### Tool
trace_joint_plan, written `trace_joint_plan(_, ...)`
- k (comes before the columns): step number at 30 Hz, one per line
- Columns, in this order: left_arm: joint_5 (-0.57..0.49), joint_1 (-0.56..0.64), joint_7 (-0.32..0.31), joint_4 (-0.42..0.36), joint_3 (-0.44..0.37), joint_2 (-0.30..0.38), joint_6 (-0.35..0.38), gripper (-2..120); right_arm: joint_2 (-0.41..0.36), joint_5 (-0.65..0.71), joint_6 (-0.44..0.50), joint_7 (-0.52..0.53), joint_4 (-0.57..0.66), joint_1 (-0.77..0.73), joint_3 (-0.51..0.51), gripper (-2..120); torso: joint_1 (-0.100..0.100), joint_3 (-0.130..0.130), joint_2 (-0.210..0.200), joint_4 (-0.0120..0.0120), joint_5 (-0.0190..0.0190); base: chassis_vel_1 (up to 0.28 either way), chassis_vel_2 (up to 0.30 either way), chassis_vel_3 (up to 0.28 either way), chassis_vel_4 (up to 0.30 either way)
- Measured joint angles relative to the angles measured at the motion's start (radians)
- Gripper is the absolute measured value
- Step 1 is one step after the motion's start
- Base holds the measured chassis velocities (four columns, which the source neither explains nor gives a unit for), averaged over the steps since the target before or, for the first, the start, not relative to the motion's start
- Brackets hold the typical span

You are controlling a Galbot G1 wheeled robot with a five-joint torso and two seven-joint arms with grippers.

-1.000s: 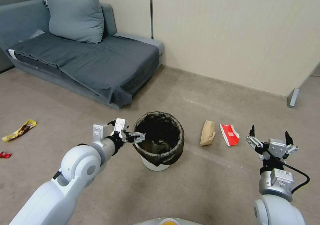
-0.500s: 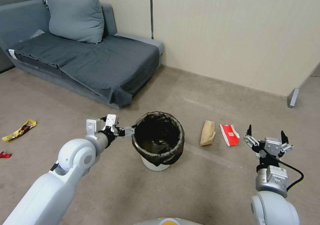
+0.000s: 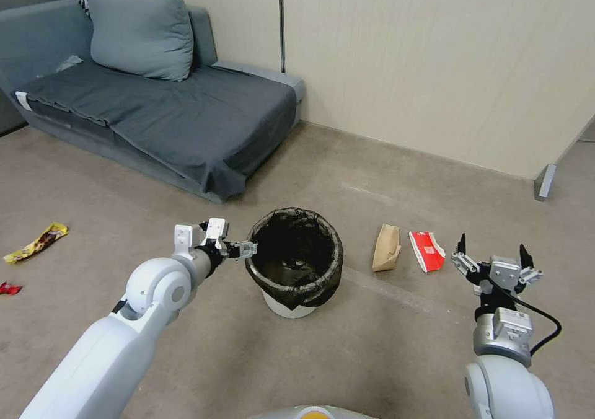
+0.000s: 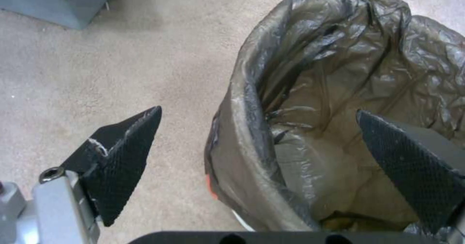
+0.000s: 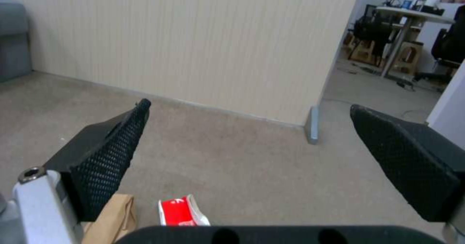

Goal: Pick up the trash bin, then pick up the garbage from the floor and place it into the trash bin.

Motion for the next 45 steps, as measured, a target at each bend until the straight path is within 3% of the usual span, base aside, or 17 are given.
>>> trace_joint_plan(26,0.016,0.006,-0.024,0.070,0.025,-0.046,0.000,98,-0.011,0.003,0.005,0.000,-0.011,-0.006,0.000,100,0.000,0.000,0.000,0.0001,0.0001,0.000,0.000,0.000,0.000)
trace_joint_plan(32,0.024,0.009,-0.001,0.076,0.032,-0.050,0.000,79,-0.010,0.001,0.005,0.003,-0.018,0.004,-0.002,100,0.000,0.000,0.000,0.0001,0.0001,0.000,0.000,0.000,0.000)
trace_joint_plan(34,0.021,0.005,0.009,0.081,0.038,-0.048,0.000,67,-0.009,-0.002,0.004,0.004,-0.021,0.008,-0.003,100,0.000,0.000,0.000,0.0001,0.0000,0.000,0.000,0.000,0.000)
trace_joint_plan(36,0.020,0.004,0.012,0.083,0.040,-0.048,0.000,64,-0.009,-0.002,0.004,0.004,-0.022,0.009,-0.003,100,0.000,0.000,0.000,0.0001,0.0000,0.000,0.000,0.000,0.000)
trace_joint_plan(45,0.018,-0.001,0.007,0.101,0.053,-0.067,0.000,29,-0.011,-0.003,0.004,0.007,-0.026,0.006,0.000,100,0.000,0.000,0.000,0.0002,0.0001,0.000,0.000,0.000,0.000)
